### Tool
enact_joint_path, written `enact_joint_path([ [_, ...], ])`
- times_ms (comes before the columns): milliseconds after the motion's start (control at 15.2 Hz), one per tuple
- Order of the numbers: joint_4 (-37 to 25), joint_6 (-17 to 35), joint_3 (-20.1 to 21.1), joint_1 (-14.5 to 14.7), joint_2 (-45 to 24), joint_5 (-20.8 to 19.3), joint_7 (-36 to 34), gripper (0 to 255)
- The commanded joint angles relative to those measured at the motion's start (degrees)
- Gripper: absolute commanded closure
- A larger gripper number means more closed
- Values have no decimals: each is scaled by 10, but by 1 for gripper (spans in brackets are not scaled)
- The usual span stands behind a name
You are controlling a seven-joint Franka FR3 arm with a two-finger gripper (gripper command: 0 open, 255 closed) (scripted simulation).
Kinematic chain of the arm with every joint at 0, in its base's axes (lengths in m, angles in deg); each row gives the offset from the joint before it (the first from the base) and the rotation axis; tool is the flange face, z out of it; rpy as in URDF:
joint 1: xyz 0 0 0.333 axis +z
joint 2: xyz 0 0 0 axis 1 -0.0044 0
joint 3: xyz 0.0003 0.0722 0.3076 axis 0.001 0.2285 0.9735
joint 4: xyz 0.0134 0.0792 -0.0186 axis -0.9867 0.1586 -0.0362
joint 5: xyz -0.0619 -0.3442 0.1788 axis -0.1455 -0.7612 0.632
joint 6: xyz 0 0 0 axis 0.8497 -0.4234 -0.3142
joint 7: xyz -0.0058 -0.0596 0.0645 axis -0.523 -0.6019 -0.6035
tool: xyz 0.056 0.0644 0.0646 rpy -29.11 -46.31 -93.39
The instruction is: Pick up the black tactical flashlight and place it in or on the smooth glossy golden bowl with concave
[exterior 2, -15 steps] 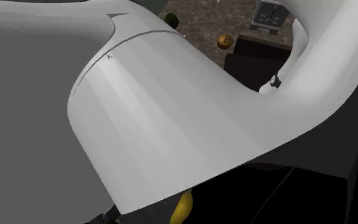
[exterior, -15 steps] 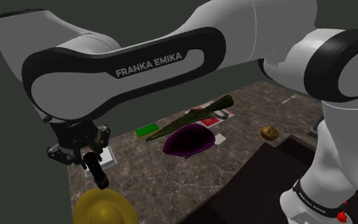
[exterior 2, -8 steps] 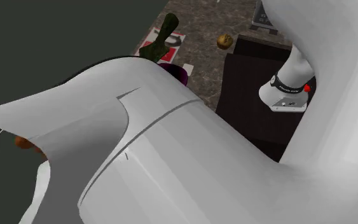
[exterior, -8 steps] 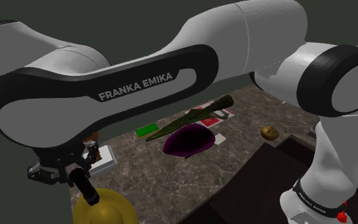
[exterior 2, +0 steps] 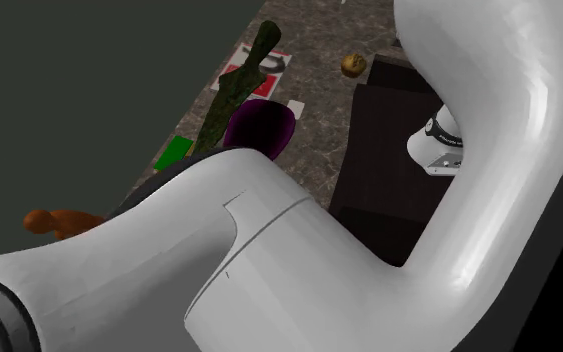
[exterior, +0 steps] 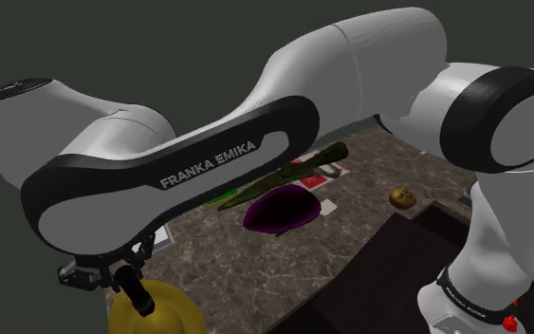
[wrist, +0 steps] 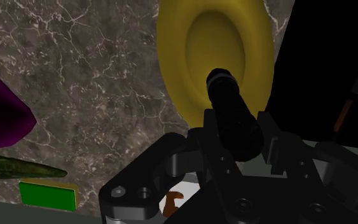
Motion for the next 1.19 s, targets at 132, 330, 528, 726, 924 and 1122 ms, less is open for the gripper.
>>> enact_joint_path([
  [132, 15, 25, -2, 0, -10, -3, -2, 255],
  [330, 29, 44, -3, -1, -16, -5, -4, 255],
  [528, 41, 63, -5, -1, -22, -8, -5, 255],
  [726, 51, 79, -6, -1, -29, -10, -7, 255],
  [924, 51, 79, -6, -1, -29, -10, -7, 255],
  [1122, 51, 79, -6, -1, -29, -10, -7, 255],
])
